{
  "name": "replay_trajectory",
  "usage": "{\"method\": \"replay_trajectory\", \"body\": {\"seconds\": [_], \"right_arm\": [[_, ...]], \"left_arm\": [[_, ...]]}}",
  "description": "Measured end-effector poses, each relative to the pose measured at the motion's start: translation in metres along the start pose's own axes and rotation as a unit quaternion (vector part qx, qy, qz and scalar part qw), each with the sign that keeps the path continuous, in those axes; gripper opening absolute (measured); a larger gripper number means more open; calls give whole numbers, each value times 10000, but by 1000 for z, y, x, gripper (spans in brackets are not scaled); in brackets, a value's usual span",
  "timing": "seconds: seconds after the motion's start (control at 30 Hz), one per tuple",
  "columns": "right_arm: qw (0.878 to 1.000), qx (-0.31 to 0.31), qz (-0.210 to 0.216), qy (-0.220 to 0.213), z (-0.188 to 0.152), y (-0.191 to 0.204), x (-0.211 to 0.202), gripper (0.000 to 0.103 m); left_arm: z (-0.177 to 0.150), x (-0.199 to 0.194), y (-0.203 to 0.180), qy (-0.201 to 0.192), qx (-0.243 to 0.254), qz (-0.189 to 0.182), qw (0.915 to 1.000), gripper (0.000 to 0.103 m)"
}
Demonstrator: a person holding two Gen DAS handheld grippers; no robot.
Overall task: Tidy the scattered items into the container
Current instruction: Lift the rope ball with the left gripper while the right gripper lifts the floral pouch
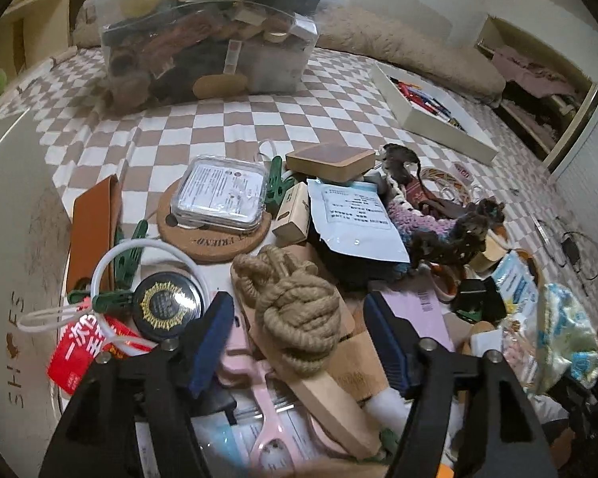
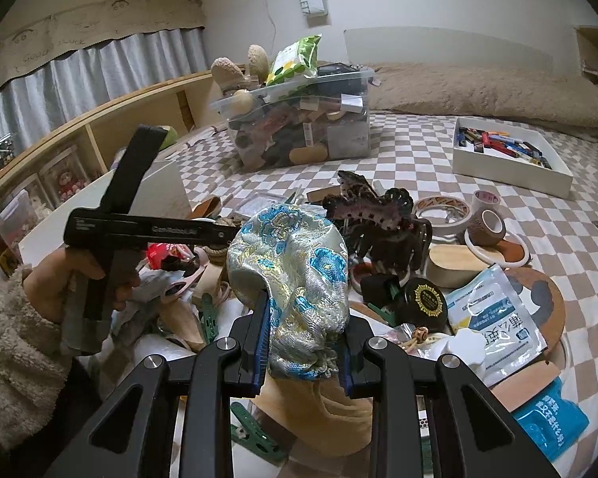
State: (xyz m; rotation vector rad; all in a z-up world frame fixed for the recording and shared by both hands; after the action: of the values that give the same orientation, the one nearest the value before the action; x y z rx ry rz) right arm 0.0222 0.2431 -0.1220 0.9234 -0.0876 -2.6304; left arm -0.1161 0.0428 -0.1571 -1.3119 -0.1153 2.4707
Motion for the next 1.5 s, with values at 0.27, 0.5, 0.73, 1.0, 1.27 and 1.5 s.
{"method": "replay_trajectory", "body": {"seconds": [0.27,0.5,0.73,1.0,1.27,1.5], "right_arm": [[10000,-9,-16,14,0,0,1,28],[9999,79,-58,-61,0,-4,-3,28],[9995,240,18,-197,3,-6,-11,28],[9980,499,63,-371,8,-14,-20,28],[9966,646,41,-510,13,-19,-29,28],[9955,709,102,-615,14,-20,-38,28]], "left_arm": [[-1,5,1,115,24,210,9997,38],[-3,-4,1,56,-68,158,9998,38],[-3,-29,-8,-248,-22,21,9997,38],[-14,-59,-21,-536,27,-194,9984,38],[-27,-82,-26,-766,-6,-330,9965,38],[-35,-98,-33,-888,18,-532,9946,38]]}}
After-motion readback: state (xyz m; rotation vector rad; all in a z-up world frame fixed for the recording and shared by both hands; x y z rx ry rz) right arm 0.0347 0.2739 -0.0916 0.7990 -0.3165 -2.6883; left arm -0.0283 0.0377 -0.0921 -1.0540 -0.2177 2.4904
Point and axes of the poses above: each gripper's, at about its wrist camera, not at the fingertips, and x roughly the way its jaws point, y to its left, z to its top, the point moved 1 cm from there along x, roughly the way its jaws point, and after that the axes turned 3 degrees about -z, right-handed, at the moved point
